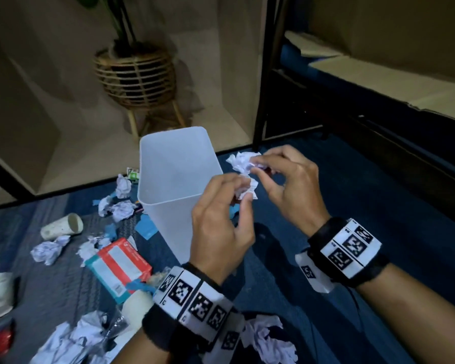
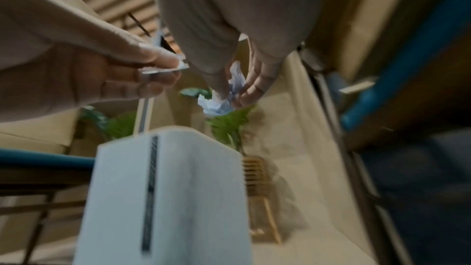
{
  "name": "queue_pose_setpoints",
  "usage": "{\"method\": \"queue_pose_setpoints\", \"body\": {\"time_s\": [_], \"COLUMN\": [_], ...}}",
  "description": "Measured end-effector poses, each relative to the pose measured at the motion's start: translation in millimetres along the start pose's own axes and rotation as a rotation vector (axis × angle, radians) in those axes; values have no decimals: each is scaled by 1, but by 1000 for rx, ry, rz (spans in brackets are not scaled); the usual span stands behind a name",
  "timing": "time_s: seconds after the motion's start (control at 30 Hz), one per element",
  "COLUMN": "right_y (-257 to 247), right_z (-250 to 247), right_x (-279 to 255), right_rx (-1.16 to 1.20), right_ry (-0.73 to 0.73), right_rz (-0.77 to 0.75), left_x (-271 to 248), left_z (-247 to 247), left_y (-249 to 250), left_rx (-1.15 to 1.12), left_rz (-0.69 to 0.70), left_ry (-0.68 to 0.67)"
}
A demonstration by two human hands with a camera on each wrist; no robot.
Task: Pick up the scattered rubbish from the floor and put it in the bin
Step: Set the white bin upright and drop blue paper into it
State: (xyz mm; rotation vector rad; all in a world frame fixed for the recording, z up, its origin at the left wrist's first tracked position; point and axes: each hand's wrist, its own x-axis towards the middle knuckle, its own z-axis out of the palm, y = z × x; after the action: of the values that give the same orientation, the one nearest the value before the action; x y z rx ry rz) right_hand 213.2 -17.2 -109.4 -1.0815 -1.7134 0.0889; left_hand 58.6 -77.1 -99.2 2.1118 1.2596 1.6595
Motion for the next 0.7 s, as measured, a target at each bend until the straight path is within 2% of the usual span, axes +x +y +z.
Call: {"method": "queue_pose_setpoints", "body": {"time_s": [0.13,0.23,0.33,0.63,0.7], "right_y": [-27,-29,-23,-14,-13], "right_z": [23,47,64,58,50], "right_x": [28,35,28,-3,-14], "right_rx": [51,67,30,2,1], "right_ry": [-2,-171,-283,-149,-107], "right_rz": [-108,-144,-170,-250,-234], "left_x": [15,23,28,28,24], "left_z": [-38,-58,-68,-68,-68], "left_y": [-2,-28,-52,-80,-82], "left_rx": [118,255,341,447,439], "left_rz": [32,-32,-108,-188,-197], "left_ry": [110,148,118,-130,-137]}}
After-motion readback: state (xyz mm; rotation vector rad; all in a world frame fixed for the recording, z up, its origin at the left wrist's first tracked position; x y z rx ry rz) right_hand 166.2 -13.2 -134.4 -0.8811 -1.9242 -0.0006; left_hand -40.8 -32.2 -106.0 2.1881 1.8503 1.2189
